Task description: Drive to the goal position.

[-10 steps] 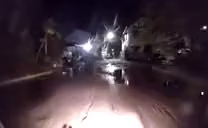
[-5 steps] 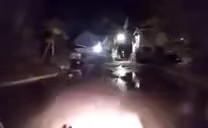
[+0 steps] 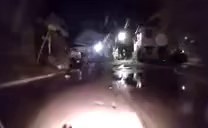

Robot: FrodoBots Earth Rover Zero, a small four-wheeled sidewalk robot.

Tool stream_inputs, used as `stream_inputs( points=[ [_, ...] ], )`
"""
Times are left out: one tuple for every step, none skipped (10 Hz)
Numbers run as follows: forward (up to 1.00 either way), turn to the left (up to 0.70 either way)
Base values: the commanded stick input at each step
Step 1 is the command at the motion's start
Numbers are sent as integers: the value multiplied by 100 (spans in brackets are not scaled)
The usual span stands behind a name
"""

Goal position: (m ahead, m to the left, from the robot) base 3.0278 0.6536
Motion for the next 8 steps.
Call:
stream_inputs(
  points=[
    [100, -8],
    [100, -10],
    [100, -12],
    [100, -14],
    [100, -16],
    [100, -18],
    [100, -20],
    [100, -22]
  ],
)
